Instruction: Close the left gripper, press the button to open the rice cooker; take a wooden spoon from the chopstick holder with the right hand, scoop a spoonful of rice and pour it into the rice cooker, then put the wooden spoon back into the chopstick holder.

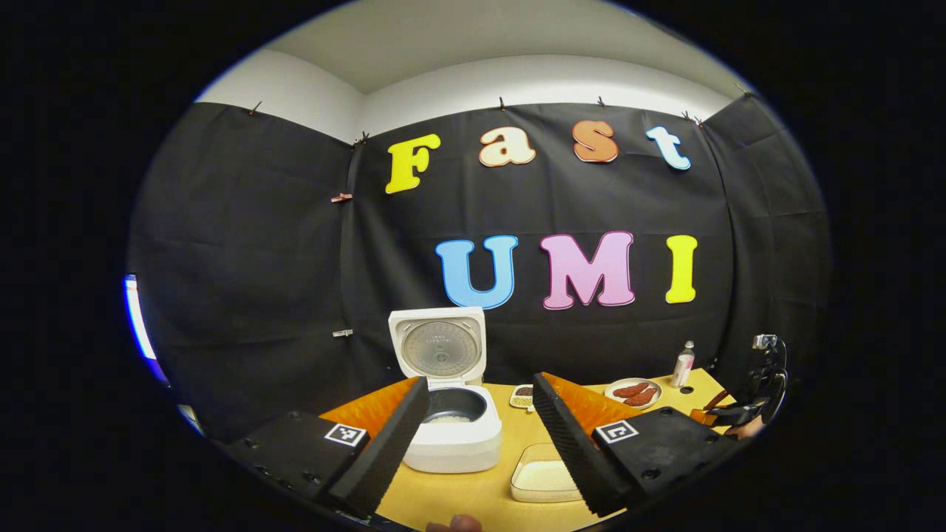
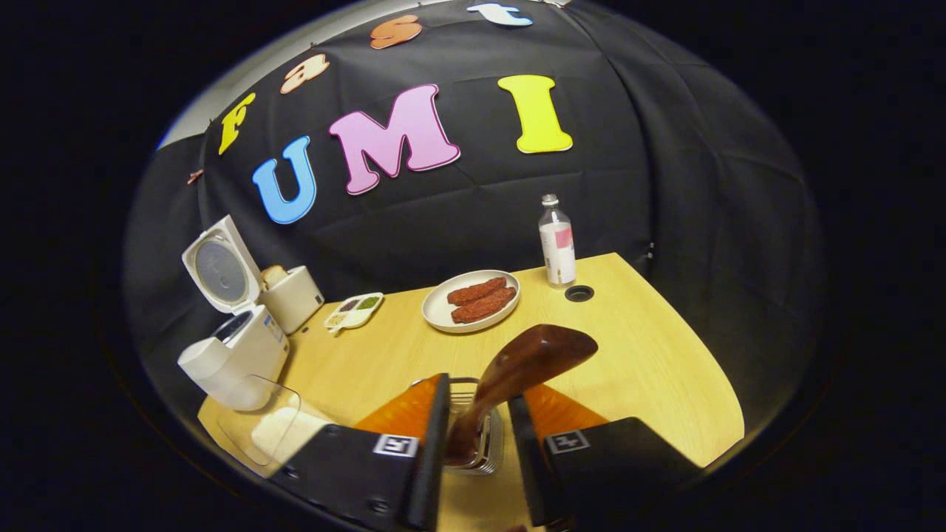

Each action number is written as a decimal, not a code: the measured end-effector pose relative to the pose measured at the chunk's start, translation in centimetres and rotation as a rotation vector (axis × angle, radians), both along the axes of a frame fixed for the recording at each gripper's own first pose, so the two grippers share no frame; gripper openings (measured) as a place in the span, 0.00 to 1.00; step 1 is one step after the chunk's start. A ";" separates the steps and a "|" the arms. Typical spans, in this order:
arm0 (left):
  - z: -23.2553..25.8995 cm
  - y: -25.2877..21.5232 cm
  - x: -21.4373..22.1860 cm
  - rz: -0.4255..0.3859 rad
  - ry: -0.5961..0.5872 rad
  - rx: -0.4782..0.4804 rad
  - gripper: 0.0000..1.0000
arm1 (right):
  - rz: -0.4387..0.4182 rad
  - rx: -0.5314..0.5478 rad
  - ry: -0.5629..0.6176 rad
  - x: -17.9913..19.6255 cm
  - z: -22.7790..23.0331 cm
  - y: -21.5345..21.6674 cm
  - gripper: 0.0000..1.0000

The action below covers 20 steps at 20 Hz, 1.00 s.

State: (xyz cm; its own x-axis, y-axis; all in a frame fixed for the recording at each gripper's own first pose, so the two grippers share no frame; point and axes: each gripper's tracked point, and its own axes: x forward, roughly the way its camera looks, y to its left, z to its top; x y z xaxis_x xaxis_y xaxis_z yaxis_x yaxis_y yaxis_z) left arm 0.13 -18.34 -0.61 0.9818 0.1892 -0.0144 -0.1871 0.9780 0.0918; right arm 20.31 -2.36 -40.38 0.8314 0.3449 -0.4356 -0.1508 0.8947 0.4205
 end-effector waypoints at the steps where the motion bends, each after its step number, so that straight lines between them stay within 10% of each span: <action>1: -0.1 0.4 -0.1 0.015 0.003 0.000 0.97 | 0.005 -0.005 0.002 -0.3 -0.2 0.2 0.41; 11: -1.3 3.6 0.6 0.000 0.028 -0.016 0.97 | 0.059 -0.087 -0.008 -0.4 0.4 3.0 0.14; 20: -2.5 12.1 2.9 -0.139 0.042 -0.049 0.97 | -0.080 -0.089 -0.128 -1.7 12.8 1.9 0.11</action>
State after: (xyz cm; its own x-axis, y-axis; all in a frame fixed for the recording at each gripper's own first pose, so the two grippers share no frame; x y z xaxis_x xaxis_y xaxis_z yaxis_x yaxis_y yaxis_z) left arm 3.01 -6.29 -3.11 0.9969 0.0492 -0.0615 -0.0462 0.9978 0.0482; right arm 18.62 -0.42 -27.55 0.9054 0.2400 -0.3501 -0.1248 0.9389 0.3209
